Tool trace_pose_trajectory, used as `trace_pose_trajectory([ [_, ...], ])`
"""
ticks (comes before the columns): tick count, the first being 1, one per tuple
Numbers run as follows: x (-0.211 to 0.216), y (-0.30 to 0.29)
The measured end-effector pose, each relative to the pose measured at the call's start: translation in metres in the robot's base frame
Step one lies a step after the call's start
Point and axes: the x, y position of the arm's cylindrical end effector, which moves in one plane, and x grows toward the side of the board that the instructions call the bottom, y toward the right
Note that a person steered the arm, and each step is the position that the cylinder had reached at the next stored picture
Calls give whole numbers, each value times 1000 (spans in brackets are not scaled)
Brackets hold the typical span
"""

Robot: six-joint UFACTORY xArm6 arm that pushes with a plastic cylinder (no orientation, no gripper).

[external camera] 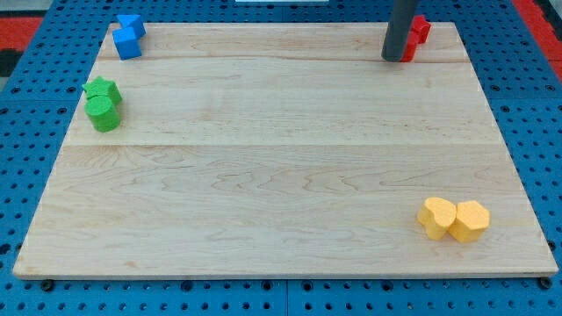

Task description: Move your arm to the bottom right of the board

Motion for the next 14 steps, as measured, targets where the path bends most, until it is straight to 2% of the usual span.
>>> trace_pose_trajectory([
  [4, -2, 16],
  [7, -17, -15],
  [12, -14, -4],
  [13, 23, 12],
  [14, 68, 51],
])
